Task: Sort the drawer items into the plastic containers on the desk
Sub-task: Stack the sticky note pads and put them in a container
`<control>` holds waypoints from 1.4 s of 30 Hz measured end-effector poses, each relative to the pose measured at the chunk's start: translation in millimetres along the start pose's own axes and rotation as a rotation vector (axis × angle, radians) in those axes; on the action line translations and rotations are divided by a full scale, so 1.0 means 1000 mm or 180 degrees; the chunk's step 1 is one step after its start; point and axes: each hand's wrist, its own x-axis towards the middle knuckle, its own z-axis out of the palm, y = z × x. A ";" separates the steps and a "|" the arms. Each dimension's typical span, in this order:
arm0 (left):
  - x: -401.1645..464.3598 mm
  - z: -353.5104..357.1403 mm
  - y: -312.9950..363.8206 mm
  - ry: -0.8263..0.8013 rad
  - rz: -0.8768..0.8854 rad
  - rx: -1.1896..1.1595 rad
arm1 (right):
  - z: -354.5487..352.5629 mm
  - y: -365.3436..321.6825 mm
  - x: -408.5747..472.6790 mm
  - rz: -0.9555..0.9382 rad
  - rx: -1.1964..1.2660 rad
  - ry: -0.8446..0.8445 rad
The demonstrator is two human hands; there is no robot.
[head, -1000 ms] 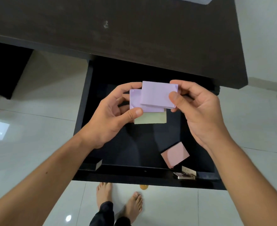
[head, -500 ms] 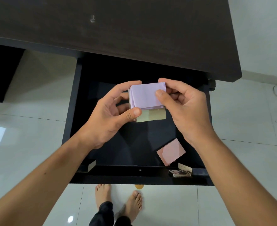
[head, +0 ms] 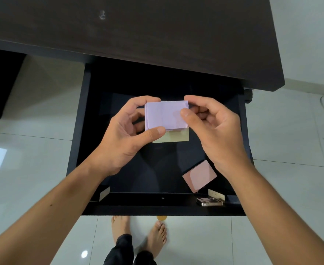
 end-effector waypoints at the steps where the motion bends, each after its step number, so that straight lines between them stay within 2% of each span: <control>1: 0.000 0.000 0.000 0.0001 -0.0010 -0.0007 | -0.004 0.002 -0.003 0.0005 -0.0001 -0.0008; 4: -0.002 -0.003 0.003 0.0048 -0.0013 -0.0002 | -0.023 0.014 -0.009 0.0319 -0.0245 -0.0145; 6: -0.002 -0.005 0.005 0.0121 0.0002 -0.0019 | -0.037 0.027 -0.012 0.0667 -0.0910 -0.0683; 8: -0.003 -0.007 0.006 0.0161 0.0001 -0.0072 | -0.044 0.039 -0.016 0.0817 -0.1869 -0.1455; 11: -0.005 -0.010 0.006 0.0210 -0.0014 -0.0125 | -0.041 0.045 -0.021 0.0516 -0.3012 -0.2302; 17: -0.006 -0.012 0.003 0.0258 -0.0039 -0.0119 | -0.039 0.044 -0.023 0.0108 -0.3715 -0.2622; 20: -0.006 -0.013 0.004 0.0278 -0.0079 -0.0077 | -0.040 0.043 -0.023 0.0348 -0.3513 -0.2600; 23: -0.005 -0.014 0.004 0.0301 -0.0105 -0.0120 | -0.041 0.041 -0.019 0.0718 -0.2946 -0.2422; 25: -0.005 -0.015 0.004 0.0287 -0.0109 -0.0131 | -0.044 0.035 -0.016 0.0741 -0.2478 -0.2205; 29: -0.004 -0.016 0.003 0.0285 -0.0130 -0.0097 | -0.059 0.006 -0.007 0.0761 -0.1131 -0.1787; 32: -0.003 -0.016 0.004 0.0241 -0.0134 -0.0124 | -0.062 -0.022 0.000 0.0541 -0.0032 -0.1396; 34: -0.002 -0.014 0.005 0.0167 -0.0147 -0.0191 | -0.056 -0.033 0.009 0.0403 0.0429 -0.1137; 42: 0.003 -0.004 0.017 -0.0104 -0.0085 -0.0289 | -0.019 -0.041 0.036 0.0106 0.0197 -0.0523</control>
